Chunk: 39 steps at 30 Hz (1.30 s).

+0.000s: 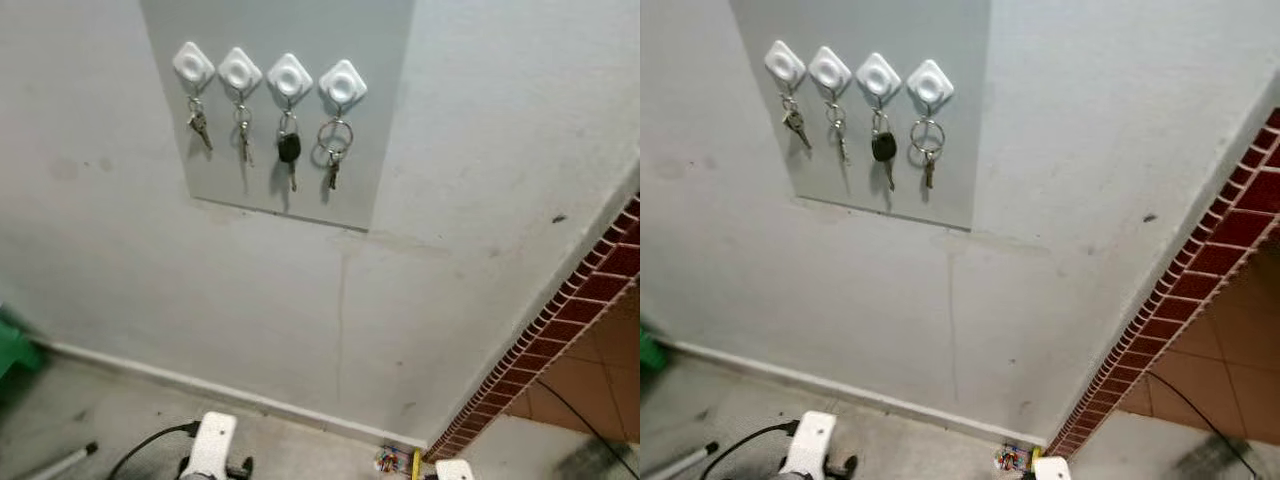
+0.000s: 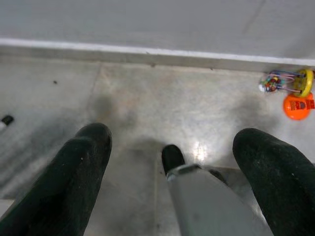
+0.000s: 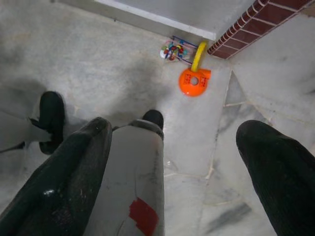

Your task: Hang keys on a hook

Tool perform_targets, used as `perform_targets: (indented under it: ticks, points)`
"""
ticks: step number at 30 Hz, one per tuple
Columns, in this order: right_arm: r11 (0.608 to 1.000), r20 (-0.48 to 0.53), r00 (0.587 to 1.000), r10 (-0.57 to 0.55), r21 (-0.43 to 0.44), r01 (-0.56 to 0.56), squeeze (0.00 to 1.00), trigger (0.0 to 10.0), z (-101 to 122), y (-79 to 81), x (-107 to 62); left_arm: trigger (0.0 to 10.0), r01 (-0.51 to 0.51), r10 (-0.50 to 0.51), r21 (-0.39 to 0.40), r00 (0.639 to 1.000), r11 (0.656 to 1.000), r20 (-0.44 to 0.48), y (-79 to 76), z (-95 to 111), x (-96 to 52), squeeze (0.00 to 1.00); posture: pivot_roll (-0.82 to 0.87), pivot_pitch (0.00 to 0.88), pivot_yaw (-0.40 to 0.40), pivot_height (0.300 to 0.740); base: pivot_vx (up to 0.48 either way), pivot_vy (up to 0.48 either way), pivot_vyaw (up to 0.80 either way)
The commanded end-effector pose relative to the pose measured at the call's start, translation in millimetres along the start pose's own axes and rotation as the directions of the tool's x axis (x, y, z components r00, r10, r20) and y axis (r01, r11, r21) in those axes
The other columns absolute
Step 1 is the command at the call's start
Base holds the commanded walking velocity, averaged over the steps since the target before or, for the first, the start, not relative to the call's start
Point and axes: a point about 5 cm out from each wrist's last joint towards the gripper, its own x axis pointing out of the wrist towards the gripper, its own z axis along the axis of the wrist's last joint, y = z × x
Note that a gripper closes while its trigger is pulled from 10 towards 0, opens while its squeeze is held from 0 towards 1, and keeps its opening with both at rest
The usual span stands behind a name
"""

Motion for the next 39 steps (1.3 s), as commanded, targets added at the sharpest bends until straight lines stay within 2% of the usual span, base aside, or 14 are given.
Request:
perform_targets:
  ticks: [1,8,15,21,23,26,31,33,39]
  points:
    - [1.0,-0.041,0.999,-0.006,0.01,0.006,0.0,10.0,-11.1,-3.8,-2.2,10.0,0.014,-0.014,0.004,1.0,1.0,0.0,-6.6,1.0,1.0,0.0,-0.07,0.0,0.012,0.74,0.0,0.0,0.0]
    - [0.999,-0.044,0.999,-0.009,0.036,0.011,0.0,10.0,-11.4,-4.0,-2.2,10.0,0.018,-0.018,0.005,1.0,1.0,0.006,-7.0,3.2,1.5,0.0,-0.07,0.0,0.014,0.74,0.0,0.0,0.0]
    - [1.0,-0.045,0.999,-0.013,0.02,0.014,0.0,10.0,-11.9,-3.7,-2.3,10.0,0.022,-0.022,0.007,1.0,1.0,0.008,-6.7,3.2,1.4,0.0,-0.07,0.0,0.013,0.74,0.0,0.0,0.0]
    - [0.996,-0.033,0.999,0.006,-0.088,-0.009,0.0,10.0,-8.4,-2.6,-1.7,10.0,0.036,-0.037,0.043,0.999,0.998,0.028,-4.0,6.8,1.3,0.0,-0.07,0.0,0.014,0.74,0.0,0.0,0.0]
    - [0.996,-0.025,0.999,0.021,-0.088,-0.023,0.0,10.0,-6.9,-1.9,-1.6,10.0,0.04,-0.042,0.062,0.999,0.997,0.032,-3.2,7.8,1.2,0.0,-0.07,0.0,0.014,0.74,0.0,0.0,0.0]
    - [0.989,-0.001,0.999,0.043,-0.145,-0.043,0.0,10.0,-1.5,-2.3,-1.1,10.0,0.037,-0.039,0.061,0.999,0.997,0.035,-1.4,8.9,1.2,0.0,-0.07,0.0,0.012,0.74,0.0,0.0,0.0]
    - [0.989,0.03,0.998,0.047,-0.144,-0.042,0.0,10.0,11.5,-3.4,1.1,10.0,0.038,-0.041,0.066,0.998,0.997,0.043,-0.6,11.6,1.6,0.0,-0.07,0.0,0.011,0.74,0.0,0.0,0.0]
    - [0.983,0.045,0.997,0.061,-0.176,-0.053,0.0,10.0,19.5,-0.5,2.6,10.0,0.039,-0.042,0.066,0.998,0.997,0.045,-0.7,12.2,1.7,0.0,-0.07,0.0,0.009,0.74,0.0,0.0,0.0]
    - [0.983,0.045,0.997,0.061,-0.176,-0.053,0.0,10.0,19.5,-0.5,2.6,10.0,0.039,-0.042,0.066,0.998,0.997,0.045,-0.7,12.2,1.7,0.0,-0.07,0.0,0.009,0.74,0.0,0.0,0.0]
